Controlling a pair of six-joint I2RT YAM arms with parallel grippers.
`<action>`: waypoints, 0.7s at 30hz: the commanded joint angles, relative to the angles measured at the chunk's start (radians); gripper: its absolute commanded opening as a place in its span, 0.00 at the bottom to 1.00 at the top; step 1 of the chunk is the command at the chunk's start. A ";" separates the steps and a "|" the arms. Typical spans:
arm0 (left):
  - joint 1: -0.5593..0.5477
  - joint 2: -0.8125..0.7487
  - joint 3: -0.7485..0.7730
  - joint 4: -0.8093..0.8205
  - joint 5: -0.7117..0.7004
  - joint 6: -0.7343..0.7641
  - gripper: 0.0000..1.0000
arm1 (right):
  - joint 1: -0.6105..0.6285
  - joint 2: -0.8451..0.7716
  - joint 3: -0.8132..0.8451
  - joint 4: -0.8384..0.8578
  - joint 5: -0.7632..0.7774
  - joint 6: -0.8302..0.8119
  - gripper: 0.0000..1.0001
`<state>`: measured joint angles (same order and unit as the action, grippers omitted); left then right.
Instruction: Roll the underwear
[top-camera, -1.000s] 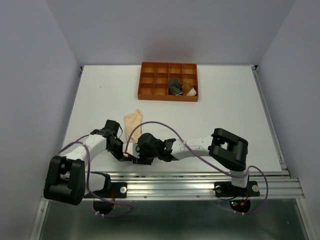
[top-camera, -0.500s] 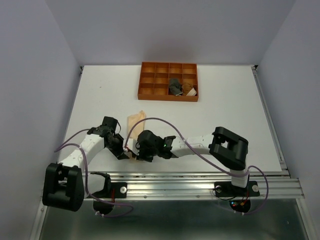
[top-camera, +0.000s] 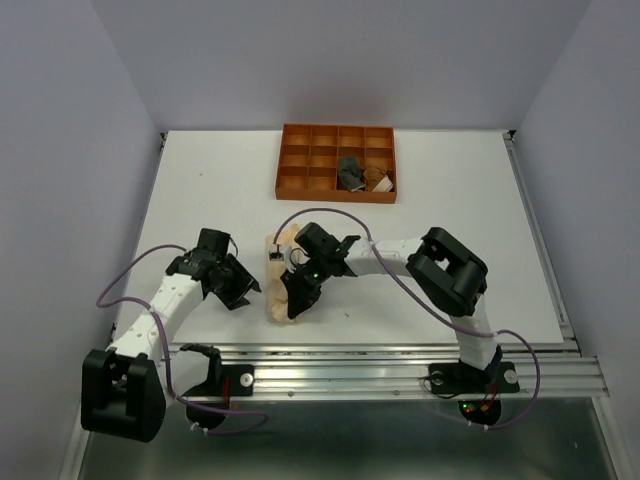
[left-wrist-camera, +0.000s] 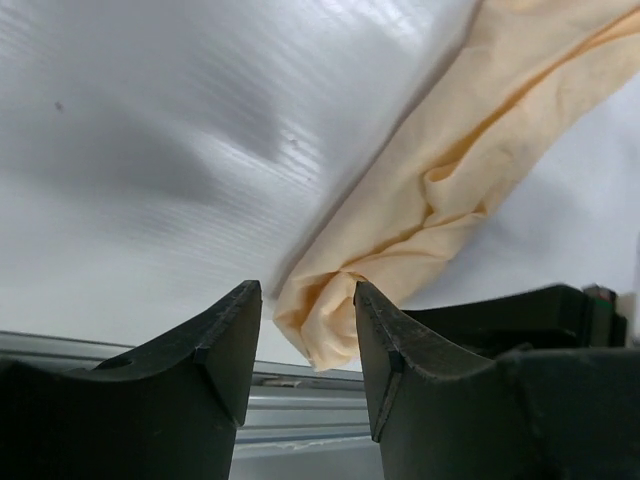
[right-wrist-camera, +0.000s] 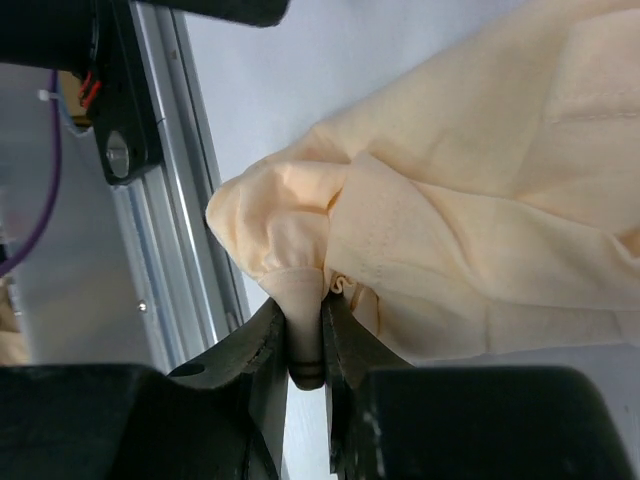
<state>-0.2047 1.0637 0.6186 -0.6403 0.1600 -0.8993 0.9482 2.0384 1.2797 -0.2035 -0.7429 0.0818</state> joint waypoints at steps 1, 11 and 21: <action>0.004 -0.067 -0.045 0.102 0.050 0.054 0.54 | -0.006 0.060 0.087 -0.123 -0.095 0.088 0.01; -0.007 -0.062 -0.148 0.257 0.185 0.120 0.54 | -0.103 0.181 0.171 -0.142 -0.237 0.344 0.01; -0.041 -0.096 -0.175 0.324 0.205 0.166 0.61 | -0.134 0.243 0.222 -0.178 -0.213 0.418 0.01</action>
<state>-0.2298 0.9787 0.4591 -0.3664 0.3428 -0.7792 0.8268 2.2494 1.4700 -0.3401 -1.0031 0.4736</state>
